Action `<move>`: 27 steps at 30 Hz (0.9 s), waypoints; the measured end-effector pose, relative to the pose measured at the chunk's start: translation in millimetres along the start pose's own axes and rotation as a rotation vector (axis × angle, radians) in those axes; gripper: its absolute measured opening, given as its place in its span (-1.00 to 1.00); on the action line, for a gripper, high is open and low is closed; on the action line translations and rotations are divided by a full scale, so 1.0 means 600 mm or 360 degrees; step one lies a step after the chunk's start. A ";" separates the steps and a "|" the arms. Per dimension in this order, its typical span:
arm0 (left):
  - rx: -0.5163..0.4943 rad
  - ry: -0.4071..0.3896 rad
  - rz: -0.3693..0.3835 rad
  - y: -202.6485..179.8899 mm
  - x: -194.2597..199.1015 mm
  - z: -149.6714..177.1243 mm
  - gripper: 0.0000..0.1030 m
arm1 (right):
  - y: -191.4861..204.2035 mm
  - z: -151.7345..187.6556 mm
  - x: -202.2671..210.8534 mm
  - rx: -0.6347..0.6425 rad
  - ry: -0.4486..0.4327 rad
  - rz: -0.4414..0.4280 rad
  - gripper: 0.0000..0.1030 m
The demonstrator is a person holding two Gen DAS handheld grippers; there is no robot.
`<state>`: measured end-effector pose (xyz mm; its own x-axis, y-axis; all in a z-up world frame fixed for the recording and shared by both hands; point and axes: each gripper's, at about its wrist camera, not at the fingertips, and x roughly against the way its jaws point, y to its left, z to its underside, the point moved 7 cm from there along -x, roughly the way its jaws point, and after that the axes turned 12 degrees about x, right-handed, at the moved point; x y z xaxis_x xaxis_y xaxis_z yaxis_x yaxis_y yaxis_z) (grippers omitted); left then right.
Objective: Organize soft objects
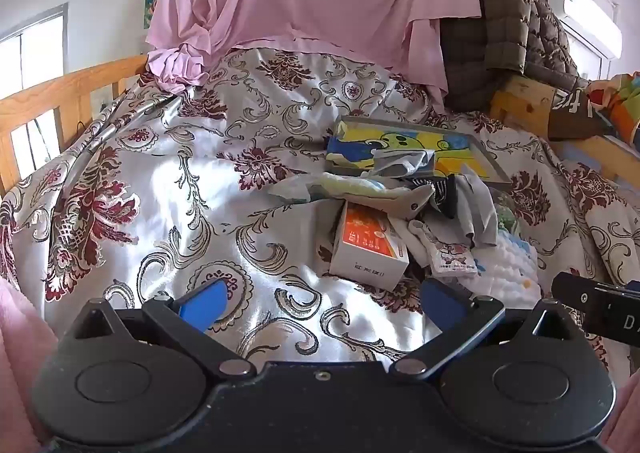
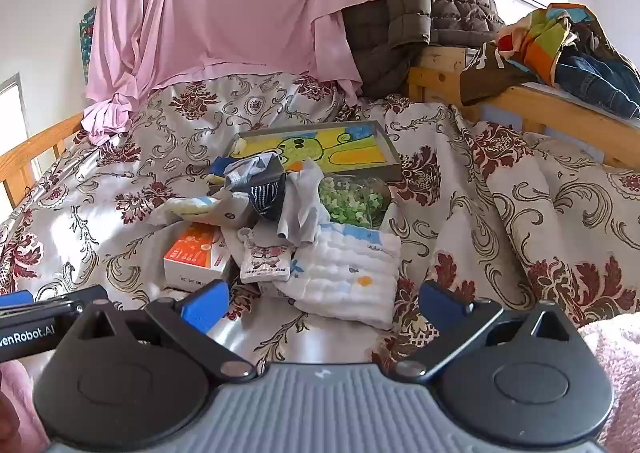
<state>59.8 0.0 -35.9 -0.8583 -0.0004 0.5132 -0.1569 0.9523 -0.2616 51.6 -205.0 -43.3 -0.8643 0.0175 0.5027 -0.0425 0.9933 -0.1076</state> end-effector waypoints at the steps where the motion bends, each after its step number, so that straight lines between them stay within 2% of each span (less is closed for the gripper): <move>1: -0.0002 0.0000 -0.0002 0.000 0.000 0.000 0.99 | 0.000 0.000 0.000 0.0001 0.0001 0.0000 0.99; 27: -0.0004 0.0007 -0.0004 0.000 0.000 0.001 0.99 | 0.000 0.000 0.000 -0.0001 0.0003 -0.0002 0.99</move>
<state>59.8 0.0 -36.3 -0.8556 -0.0013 0.5176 -0.1579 0.9530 -0.2585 51.7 -205.3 -43.6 -0.8634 0.0167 0.5043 -0.0431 0.9934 -0.1066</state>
